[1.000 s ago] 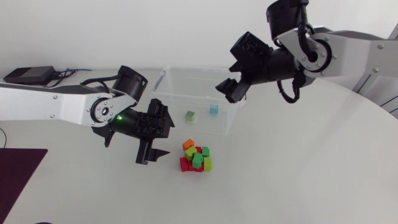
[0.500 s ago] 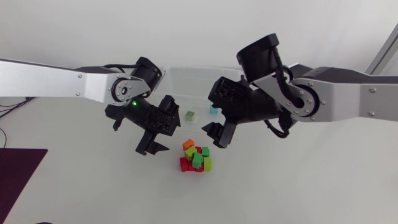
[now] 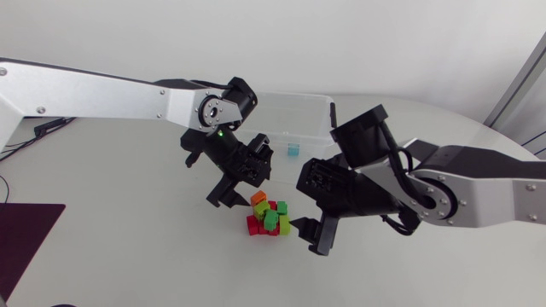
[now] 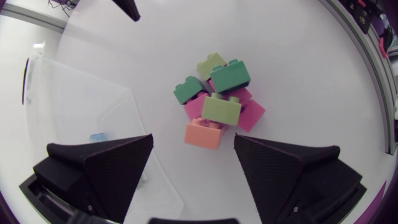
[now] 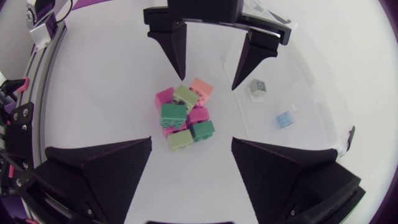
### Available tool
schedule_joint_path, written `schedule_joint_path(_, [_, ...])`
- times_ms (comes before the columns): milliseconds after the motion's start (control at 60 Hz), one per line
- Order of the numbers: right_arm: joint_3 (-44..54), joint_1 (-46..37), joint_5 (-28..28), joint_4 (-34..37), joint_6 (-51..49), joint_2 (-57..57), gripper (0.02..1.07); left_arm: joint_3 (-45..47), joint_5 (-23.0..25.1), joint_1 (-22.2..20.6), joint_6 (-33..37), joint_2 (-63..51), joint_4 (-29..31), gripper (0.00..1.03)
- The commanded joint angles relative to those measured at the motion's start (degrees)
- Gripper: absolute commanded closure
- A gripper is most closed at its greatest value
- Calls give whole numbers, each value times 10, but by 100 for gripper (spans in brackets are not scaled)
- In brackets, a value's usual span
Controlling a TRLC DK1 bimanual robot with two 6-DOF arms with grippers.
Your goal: Pick up the duplo bricks and place them in the container
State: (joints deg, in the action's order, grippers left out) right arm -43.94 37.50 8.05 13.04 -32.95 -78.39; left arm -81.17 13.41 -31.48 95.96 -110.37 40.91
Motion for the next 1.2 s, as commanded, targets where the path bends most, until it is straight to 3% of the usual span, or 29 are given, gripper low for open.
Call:
schedule_joint_path(0, [19,6,-4,-8,14,20,14,-20,1,-2,35,-20,13,16])
schedule_joint_path(183, [44,14,-4,-9,20,39,14,-35,0,-9,48,-34,24,23])
schedule_joint_path(367, [64,21,-4,-9,25,58,14,-45,-3,-14,65,-50,35,42])
schedule_joint_path(517, [73,21,-4,-12,28,59,14,-45,-3,-15,69,-52,35,48])
schedule_joint_path(600, [76,28,-4,-16,33,59,14,-45,-2,-13,77,-53,36,70])
schedule_joint_path(933, [40,48,-8,-52,41,-14,14,-65,4,13,59,-32,71,74])
schedule_joint_path(1183, [-4,38,-5,-79,51,-91,14,-86,94,71,5,25,75,74])
